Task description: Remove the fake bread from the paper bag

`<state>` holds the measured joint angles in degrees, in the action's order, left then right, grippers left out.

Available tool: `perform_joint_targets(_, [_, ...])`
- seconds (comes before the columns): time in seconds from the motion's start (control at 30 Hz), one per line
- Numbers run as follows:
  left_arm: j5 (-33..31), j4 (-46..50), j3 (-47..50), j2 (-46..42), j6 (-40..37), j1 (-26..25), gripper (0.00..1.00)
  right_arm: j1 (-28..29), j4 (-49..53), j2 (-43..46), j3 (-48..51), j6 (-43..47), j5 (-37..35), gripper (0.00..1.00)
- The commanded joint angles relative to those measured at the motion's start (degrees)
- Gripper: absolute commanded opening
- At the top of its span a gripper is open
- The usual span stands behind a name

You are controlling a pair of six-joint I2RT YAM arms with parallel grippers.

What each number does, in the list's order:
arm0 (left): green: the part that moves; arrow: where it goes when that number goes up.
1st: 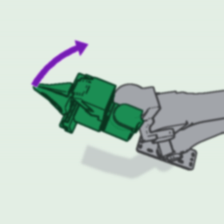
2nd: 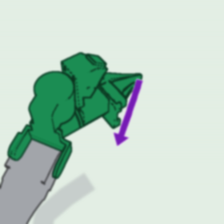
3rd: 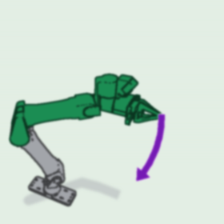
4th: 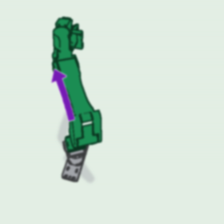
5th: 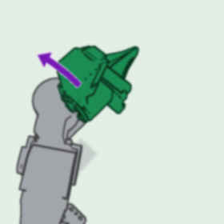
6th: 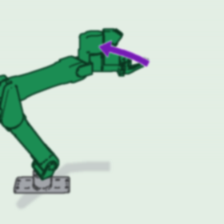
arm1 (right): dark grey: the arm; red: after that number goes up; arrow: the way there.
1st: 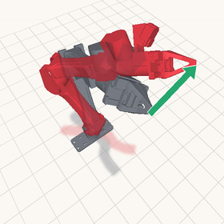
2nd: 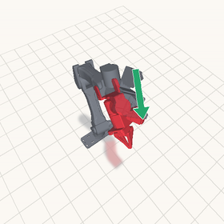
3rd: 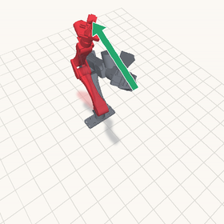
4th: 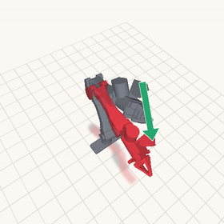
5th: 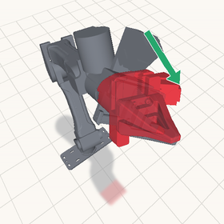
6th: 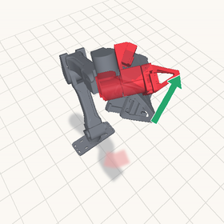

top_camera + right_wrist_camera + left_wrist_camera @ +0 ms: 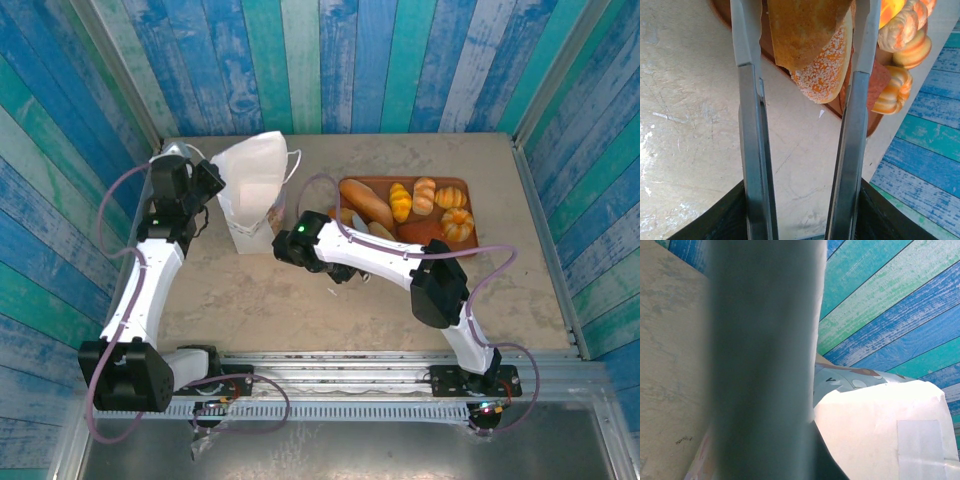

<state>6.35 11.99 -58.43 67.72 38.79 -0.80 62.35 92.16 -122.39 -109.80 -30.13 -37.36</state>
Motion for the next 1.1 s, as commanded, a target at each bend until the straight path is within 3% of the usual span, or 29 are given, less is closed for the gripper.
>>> perform_joint_targets(0.0, [0.3,-0.2,-1.3,-0.5,-0.9,0.3,0.00,0.2,1.2,2.5,0.2,0.3,-0.7,0.46])
perform_joint_targets(0.1, [0.2,0.0,-1.4,-0.6,-1.1,0.3,0.00,-0.2,1.3,3.1,-0.4,-0.7,-2.2,0.39])
perform_joint_targets(0.6, [-0.2,0.5,-2.1,-0.7,-1.4,0.3,0.00,-2.5,1.3,11.4,-3.7,-1.4,-7.2,0.35])
perform_joint_targets(1.07, [0.2,0.5,-1.7,-0.6,-1.7,0.3,0.00,-13.8,1.2,16.6,6.8,-4.2,-15.0,0.35])
